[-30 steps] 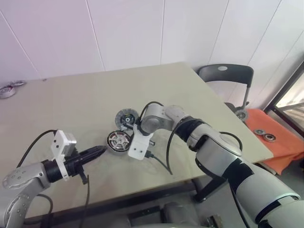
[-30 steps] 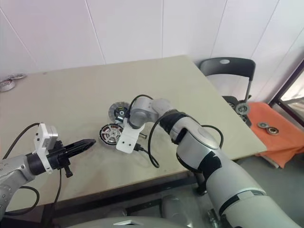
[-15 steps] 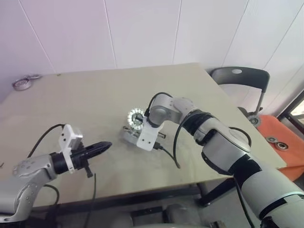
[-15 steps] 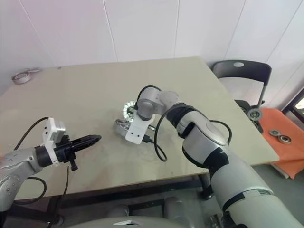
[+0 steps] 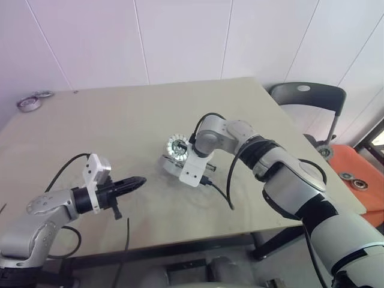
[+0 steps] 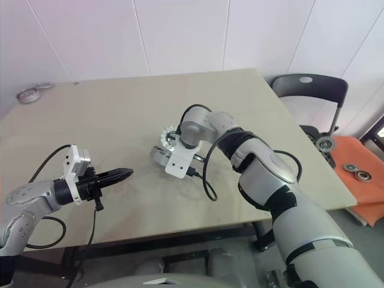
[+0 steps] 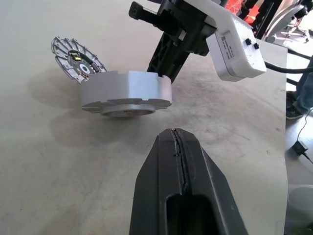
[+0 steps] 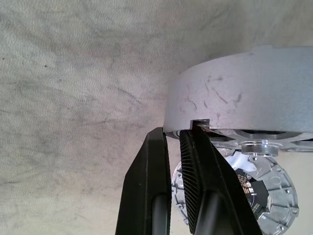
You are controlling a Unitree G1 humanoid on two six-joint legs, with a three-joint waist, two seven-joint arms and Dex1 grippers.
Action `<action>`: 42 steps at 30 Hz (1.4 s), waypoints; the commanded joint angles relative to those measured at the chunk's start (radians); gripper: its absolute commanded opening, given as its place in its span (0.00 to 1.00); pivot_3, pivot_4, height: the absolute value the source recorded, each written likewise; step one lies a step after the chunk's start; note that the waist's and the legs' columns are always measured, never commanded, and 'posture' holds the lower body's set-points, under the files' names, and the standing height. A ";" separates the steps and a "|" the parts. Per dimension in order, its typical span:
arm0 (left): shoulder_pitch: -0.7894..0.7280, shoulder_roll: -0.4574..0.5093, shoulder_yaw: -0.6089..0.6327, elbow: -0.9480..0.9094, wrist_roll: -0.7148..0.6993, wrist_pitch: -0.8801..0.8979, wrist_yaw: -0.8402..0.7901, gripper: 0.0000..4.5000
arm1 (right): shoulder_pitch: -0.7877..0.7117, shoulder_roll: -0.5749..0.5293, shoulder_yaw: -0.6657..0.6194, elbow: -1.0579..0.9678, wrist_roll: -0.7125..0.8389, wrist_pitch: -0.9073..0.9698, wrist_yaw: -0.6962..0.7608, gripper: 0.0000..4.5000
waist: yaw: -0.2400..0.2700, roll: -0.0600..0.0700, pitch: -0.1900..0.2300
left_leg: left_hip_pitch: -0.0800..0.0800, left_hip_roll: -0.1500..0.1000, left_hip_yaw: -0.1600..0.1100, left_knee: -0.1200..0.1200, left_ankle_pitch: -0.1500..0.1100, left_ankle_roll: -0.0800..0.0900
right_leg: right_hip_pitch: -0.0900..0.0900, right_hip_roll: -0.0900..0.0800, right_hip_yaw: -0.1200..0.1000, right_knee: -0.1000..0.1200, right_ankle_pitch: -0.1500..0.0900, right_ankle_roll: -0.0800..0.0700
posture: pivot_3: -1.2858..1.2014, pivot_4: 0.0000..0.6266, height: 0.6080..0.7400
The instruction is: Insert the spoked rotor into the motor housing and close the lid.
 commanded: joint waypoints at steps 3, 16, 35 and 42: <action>0.003 -0.002 0.017 -0.023 -0.004 -0.017 -0.002 0.00 | -0.001 -0.038 0.007 -0.031 -0.027 0.001 0.011 0.01 | 0.000 0.000 0.000 | 0.000 0.000 0.000 0.000 0.000 0.000 | 0.000 0.000 0.000 0.000 0.000 0.000 | 0.52 0.00 1.00; -0.022 -0.027 -0.007 -0.006 0.003 -0.020 0.002 0.00 | -0.018 -0.163 0.041 -0.020 -0.069 -0.066 0.041 0.01 | 0.005 0.000 0.000 | -0.001 -0.001 0.000 0.002 0.000 0.000 | 0.001 -0.001 0.000 -0.001 -0.001 0.001 | 0.52 0.00 1.00; 0.010 -0.033 0.008 -0.042 -0.005 -0.004 0.026 0.00 | 0.063 0.107 -0.012 -0.290 0.454 0.953 0.458 0.01 | -0.019 0.000 0.000 | 0.000 0.002 -0.003 -0.002 0.000 0.000 | -0.002 0.002 -0.003 0.002 0.003 0.001 | 0.52 0.00 1.00; 0.047 -0.049 0.021 -0.070 -0.008 -0.008 0.052 0.00 | -0.021 0.221 -0.058 -0.210 0.490 1.126 0.449 0.01 | -0.031 0.002 0.001 | -0.002 0.002 -0.004 -0.002 0.000 0.000 | -0.004 0.002 -0.004 0.002 0.002 0.002 | 0.52 0.00 1.00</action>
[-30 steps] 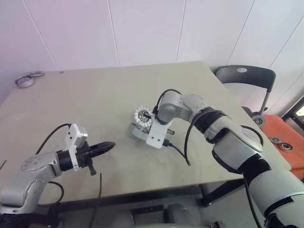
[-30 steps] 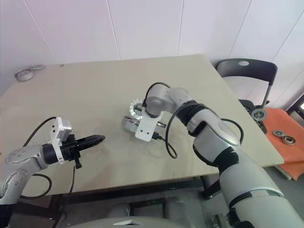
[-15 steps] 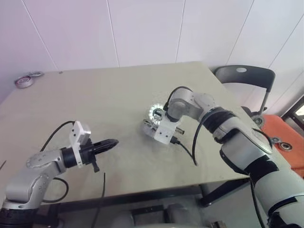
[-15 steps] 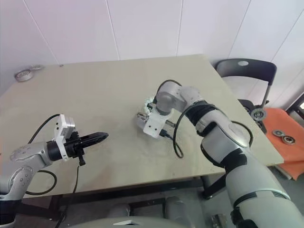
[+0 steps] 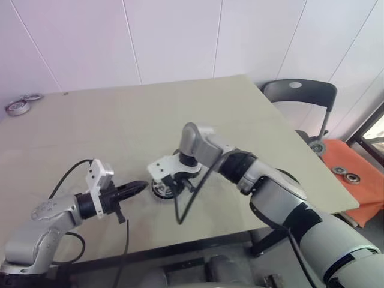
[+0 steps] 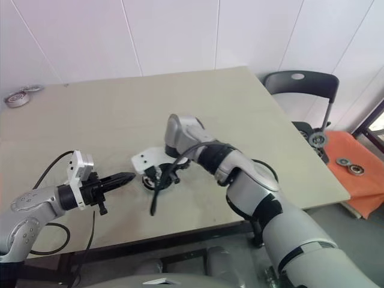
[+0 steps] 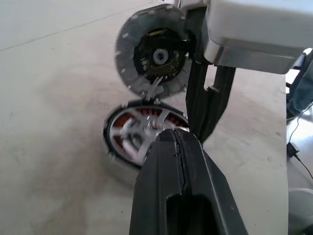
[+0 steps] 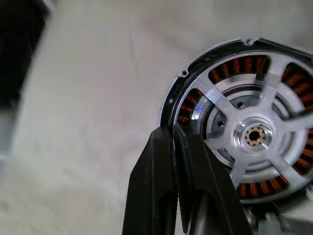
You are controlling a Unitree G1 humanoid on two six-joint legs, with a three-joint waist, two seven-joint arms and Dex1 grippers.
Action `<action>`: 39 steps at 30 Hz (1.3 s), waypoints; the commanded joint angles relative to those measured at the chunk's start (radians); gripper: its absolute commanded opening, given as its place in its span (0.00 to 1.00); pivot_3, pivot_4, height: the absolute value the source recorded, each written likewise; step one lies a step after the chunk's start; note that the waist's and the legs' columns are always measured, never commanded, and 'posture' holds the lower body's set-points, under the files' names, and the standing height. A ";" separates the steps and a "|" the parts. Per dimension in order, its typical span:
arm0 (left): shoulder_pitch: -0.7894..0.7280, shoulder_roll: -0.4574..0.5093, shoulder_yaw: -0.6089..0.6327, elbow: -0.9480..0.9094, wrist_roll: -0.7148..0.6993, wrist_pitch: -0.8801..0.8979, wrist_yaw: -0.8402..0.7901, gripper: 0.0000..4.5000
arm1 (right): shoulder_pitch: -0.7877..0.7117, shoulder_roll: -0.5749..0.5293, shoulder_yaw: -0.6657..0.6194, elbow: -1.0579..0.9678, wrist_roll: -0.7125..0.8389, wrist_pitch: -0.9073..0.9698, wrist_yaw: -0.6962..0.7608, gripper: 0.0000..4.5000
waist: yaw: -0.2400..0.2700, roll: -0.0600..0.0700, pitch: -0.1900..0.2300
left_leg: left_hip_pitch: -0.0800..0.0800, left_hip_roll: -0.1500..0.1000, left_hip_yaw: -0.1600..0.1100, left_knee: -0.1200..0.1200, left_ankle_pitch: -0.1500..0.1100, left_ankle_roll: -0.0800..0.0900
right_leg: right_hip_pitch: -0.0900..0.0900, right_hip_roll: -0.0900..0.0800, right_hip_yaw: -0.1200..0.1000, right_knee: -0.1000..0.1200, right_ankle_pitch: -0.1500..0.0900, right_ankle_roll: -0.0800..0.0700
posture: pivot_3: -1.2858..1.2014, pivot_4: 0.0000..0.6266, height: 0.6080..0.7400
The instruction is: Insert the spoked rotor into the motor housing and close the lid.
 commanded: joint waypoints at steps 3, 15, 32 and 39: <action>0.006 -0.003 0.029 -0.043 -0.016 -0.014 0.012 0.00 | -0.072 0.058 -0.066 0.084 -0.012 0.041 -0.050 0.01 | 0.006 0.002 0.001 | 0.000 0.000 0.000 0.000 0.000 0.000 | 0.000 0.000 0.000 0.000 -0.001 0.002 | 0.52 0.00 1.00; 0.002 -0.001 0.027 -0.045 -0.020 -0.010 0.013 0.00 | -0.066 0.077 -0.045 0.195 -0.101 -0.066 -0.186 0.01 | 0.005 0.002 0.002 | 0.000 -0.001 0.000 0.004 0.000 0.000 | 0.002 0.000 0.000 0.001 -0.002 0.002 | 0.52 0.00 1.00; 0.019 0.026 0.067 -0.057 -0.032 -0.002 0.008 0.00 | -0.082 0.138 -0.084 0.303 -0.151 -0.102 -0.273 0.30 | 0.001 0.002 0.001 | 0.002 -0.001 0.000 0.004 0.000 0.000 | 0.003 0.000 0.000 0.002 -0.003 0.000 | 0.52 0.00 1.00; 0.037 0.115 0.149 -0.009 0.021 -0.046 -0.031 0.00 | -0.100 0.104 -0.122 0.242 -0.126 -0.159 -0.189 0.30 | 0.001 0.002 0.002 | 0.001 -0.001 0.000 0.004 0.000 0.000 | 0.002 0.000 0.000 0.002 -0.003 0.000 | 0.52 0.00 1.00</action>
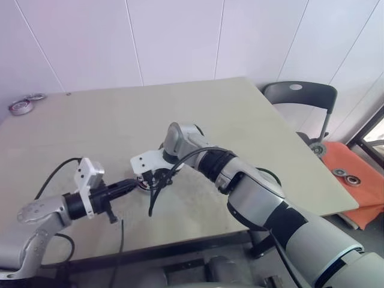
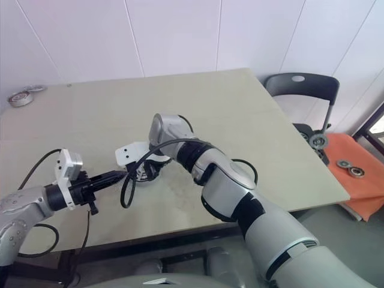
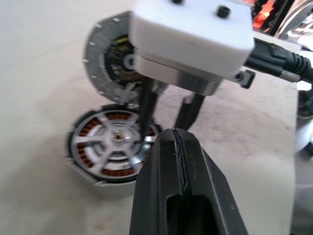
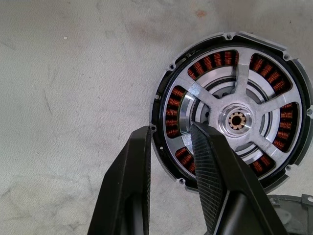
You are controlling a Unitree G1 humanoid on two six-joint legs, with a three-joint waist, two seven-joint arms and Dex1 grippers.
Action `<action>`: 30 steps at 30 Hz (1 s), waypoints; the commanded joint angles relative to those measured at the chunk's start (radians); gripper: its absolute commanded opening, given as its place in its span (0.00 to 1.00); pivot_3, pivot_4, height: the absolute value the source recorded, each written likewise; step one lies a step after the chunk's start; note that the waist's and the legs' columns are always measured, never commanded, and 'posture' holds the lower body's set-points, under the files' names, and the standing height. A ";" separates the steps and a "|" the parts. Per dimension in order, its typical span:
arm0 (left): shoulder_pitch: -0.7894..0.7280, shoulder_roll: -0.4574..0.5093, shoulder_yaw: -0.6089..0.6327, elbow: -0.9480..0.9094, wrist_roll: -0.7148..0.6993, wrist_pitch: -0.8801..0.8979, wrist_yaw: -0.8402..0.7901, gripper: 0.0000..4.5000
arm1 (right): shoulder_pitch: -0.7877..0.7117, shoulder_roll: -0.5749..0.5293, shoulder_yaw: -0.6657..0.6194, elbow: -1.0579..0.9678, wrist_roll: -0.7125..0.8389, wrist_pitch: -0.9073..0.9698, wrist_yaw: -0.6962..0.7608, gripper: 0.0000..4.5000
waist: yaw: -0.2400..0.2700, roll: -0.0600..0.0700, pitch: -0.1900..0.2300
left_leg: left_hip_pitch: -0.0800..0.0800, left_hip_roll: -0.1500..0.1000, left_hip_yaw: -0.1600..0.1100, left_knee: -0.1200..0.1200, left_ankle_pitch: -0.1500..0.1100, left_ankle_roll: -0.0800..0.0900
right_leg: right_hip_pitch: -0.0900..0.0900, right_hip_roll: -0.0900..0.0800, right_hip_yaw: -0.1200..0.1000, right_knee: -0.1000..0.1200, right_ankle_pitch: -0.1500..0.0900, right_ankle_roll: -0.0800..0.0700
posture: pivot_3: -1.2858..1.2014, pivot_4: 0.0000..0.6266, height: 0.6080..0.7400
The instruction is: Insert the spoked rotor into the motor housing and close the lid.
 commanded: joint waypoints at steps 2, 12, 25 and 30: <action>0.003 0.068 0.079 0.033 0.044 -0.052 -0.035 0.00 | -0.019 -0.066 -0.032 -0.109 0.014 -0.072 0.093 0.30 | 0.001 0.000 0.000 | -0.001 0.000 0.000 0.000 0.000 0.000 | -0.001 0.000 0.000 -0.001 0.000 0.000 | 0.52 0.00 1.00; -0.006 0.157 0.139 0.151 0.119 -0.139 -0.113 0.00 | 0.038 -0.204 -0.099 -0.316 0.106 -0.192 0.217 0.30 | -0.002 0.000 0.000 | -0.002 0.000 0.000 -0.007 0.000 0.000 | -0.004 0.000 0.000 -0.003 0.001 0.004 | 0.52 0.00 1.00; 0.044 0.154 0.150 0.084 0.098 -0.107 -0.140 0.00 | 0.137 -0.362 -0.104 -0.394 0.034 -0.595 0.022 0.30 | -0.002 -0.001 -0.001 | -0.002 0.000 0.001 -0.007 0.000 0.000 | -0.003 -0.001 0.000 -0.004 0.003 0.001 | 0.52 0.00 1.00; 0.087 0.146 0.171 0.056 0.099 -0.098 -0.138 0.00 | 0.161 -0.374 -0.109 -0.425 0.069 -0.577 0.078 0.30 | -0.006 -0.002 -0.001 | 0.000 0.001 0.001 -0.008 0.000 0.000 | -0.003 0.000 0.001 -0.002 0.004 0.000 | 0.52 0.00 1.00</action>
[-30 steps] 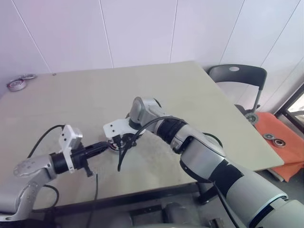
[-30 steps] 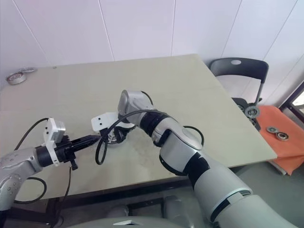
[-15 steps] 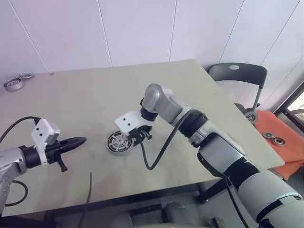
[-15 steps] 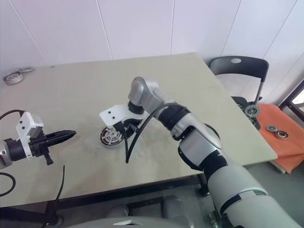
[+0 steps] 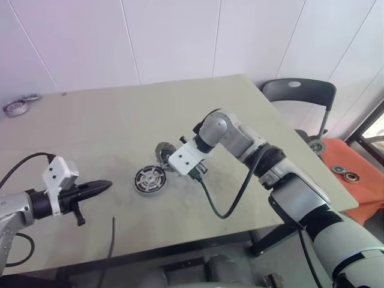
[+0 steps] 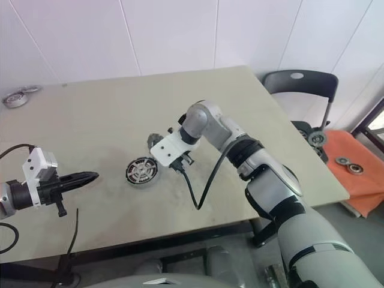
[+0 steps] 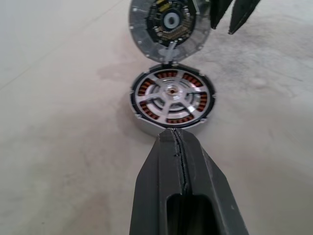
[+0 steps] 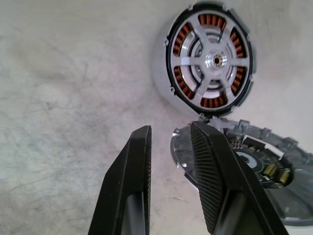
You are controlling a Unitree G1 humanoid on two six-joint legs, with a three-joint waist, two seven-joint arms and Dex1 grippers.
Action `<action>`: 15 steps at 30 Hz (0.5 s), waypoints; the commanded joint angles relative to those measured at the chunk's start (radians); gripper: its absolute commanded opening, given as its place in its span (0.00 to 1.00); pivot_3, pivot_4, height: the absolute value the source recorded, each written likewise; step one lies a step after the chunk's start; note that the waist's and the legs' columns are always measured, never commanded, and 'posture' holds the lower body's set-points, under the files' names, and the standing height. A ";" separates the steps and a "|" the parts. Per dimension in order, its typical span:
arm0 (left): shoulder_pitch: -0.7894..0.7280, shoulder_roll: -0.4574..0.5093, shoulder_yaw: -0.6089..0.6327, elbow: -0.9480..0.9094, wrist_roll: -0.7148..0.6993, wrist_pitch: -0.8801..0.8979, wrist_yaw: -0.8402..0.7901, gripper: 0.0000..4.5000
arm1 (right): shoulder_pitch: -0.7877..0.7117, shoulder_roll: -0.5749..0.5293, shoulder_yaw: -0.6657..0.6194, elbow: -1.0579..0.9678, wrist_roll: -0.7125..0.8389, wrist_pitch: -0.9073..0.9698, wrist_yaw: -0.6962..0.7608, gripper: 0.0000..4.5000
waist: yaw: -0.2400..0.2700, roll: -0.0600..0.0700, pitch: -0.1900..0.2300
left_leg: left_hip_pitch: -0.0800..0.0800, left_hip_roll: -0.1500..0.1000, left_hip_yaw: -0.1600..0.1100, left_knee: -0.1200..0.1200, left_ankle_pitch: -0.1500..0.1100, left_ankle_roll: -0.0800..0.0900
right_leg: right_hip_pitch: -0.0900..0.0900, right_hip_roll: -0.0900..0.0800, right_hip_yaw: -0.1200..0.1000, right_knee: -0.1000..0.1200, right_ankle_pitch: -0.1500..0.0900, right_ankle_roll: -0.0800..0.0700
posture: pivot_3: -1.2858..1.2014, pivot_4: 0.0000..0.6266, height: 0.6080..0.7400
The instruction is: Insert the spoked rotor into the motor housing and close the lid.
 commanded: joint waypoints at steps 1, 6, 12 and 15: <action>0.009 0.001 0.044 -0.022 -0.008 0.000 0.005 0.00 | 0.002 0.007 -0.010 -0.042 0.015 0.000 0.009 0.30 | 0.002 0.000 0.000 | 0.000 0.000 0.000 0.000 0.000 0.000 | 0.000 0.000 0.000 0.000 0.000 0.000 | 0.52 0.00 1.00; 0.005 -0.013 0.028 -0.047 -0.013 0.011 0.028 0.00 | -0.007 0.110 -0.014 -0.025 0.016 0.080 -0.042 0.30 | 0.003 0.001 0.000 | 0.000 0.000 0.000 0.001 0.000 0.000 | 0.001 0.000 0.000 0.000 0.000 0.000 | 0.52 0.00 1.00; 0.044 -0.022 0.056 -0.059 -0.016 0.017 0.030 0.00 | 0.059 0.088 -0.003 -0.170 0.063 0.162 0.059 0.30 | 0.015 0.001 0.001 | 0.000 0.000 0.000 0.001 0.000 0.000 | 0.002 -0.001 0.000 -0.002 0.000 0.000 | 0.52 0.00 1.00; 0.046 -0.023 0.057 -0.062 -0.018 0.019 0.035 0.00 | 0.058 0.124 0.006 -0.145 0.053 0.192 0.029 0.30 | 0.012 0.001 0.001 | 0.000 -0.001 0.000 0.002 0.000 0.000 | 0.002 -0.001 0.000 -0.002 0.000 0.000 | 0.52 0.00 1.00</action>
